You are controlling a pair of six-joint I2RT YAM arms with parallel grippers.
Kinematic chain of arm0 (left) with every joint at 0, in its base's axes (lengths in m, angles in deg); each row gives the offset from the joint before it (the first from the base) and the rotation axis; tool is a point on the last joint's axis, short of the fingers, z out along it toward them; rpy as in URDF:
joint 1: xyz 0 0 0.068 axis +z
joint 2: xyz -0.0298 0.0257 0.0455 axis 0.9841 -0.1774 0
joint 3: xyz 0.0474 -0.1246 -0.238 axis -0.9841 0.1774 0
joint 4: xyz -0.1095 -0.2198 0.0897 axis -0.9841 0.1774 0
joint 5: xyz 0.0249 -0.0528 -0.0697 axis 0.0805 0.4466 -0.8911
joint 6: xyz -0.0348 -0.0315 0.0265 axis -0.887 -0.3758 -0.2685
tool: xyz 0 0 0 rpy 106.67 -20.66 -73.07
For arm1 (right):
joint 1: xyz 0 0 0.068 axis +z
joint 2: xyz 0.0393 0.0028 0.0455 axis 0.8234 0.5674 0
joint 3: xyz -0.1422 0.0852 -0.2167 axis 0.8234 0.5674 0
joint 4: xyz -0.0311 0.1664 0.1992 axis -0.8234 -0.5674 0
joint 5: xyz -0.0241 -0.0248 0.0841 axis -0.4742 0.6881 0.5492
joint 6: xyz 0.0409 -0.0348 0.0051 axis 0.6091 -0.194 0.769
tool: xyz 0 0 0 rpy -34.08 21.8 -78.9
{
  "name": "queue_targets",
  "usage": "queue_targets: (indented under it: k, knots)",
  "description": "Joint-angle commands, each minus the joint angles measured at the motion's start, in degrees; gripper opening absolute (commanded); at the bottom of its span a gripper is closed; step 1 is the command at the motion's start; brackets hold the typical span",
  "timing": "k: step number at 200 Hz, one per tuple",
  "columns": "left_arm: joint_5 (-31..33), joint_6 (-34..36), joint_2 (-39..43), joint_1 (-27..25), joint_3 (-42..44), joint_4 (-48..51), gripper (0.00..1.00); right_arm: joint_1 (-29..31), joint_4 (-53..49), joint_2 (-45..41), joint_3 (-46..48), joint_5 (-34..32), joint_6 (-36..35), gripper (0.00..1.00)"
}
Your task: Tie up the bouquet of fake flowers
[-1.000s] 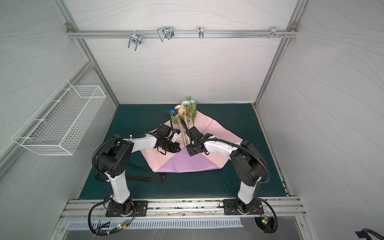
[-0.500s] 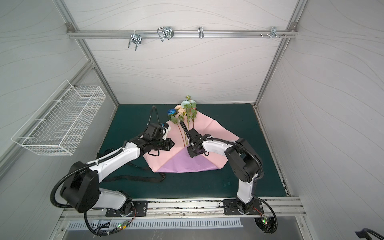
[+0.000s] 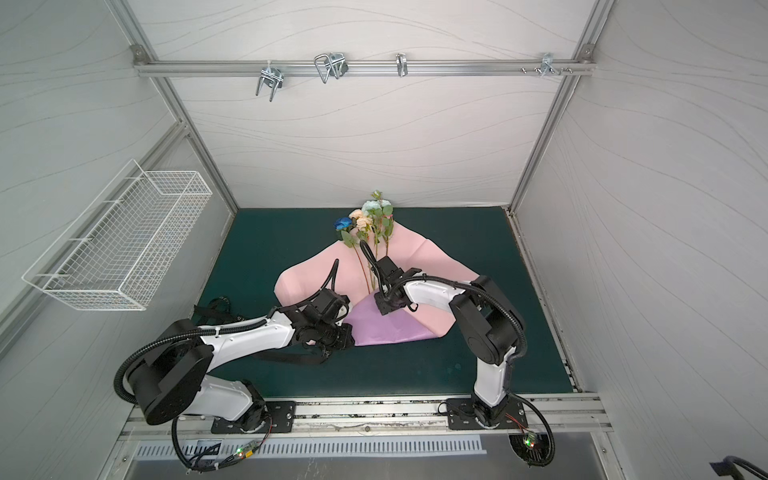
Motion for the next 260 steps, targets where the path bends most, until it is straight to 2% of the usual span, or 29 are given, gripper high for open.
queue_targets:
  k: [1,35,60,93,134,148,172,183,217,238,260]
  knots:
    - [3.0,-3.0,-0.1,0.0,1.5,1.5,0.12,0.2,-0.7,0.5,-0.3,-0.7,0.6,0.53]
    - [7.5,-5.7,-1.4,0.4,2.1,4.6,0.1,0.0,-0.8,0.7,-0.3,-0.6,0.6,0.52]
    - [8.8,-6.8,0.6,0.4,2.3,6.2,0.12,0.0,-1.7,0.2,-0.6,-0.4,0.2,0.52]
    - [7.1,-6.4,1.5,0.4,1.1,6.8,0.13,0.0,-6.1,-4.1,-2.7,-0.6,0.3,0.54]
    - [4.1,-6.2,2.7,0.4,-0.6,6.4,0.13,0.4,-15.5,-13.3,-2.9,-4.8,4.7,0.56]
    - [3.6,-6.4,2.9,0.4,-0.9,6.4,0.12,1.2,-18.0,-16.7,-0.6,-4.3,7.8,0.53]
    - [3.0,-6.2,2.7,0.4,-1.3,6.4,0.12,5.0,-19.8,-21.7,4.8,0.0,14.0,0.35]
    - [2.6,-6.2,2.5,0.4,-1.6,6.4,0.11,7.4,-20.0,-23.0,6.8,1.6,16.9,0.31]
    - [1.2,-6.0,2.1,0.4,-2.2,6.3,0.1,10.3,-18.9,-22.9,11.7,4.2,21.9,0.31]
    - [0.1,-5.7,2.7,0.4,-2.9,6.7,0.1,9.5,-18.2,-22.0,13.1,4.0,21.7,0.31]
    - [2.3,-5.7,3.8,0.6,-3.6,7.9,0.1,8.6,-16.9,-20.8,14.4,4.3,21.0,0.31]
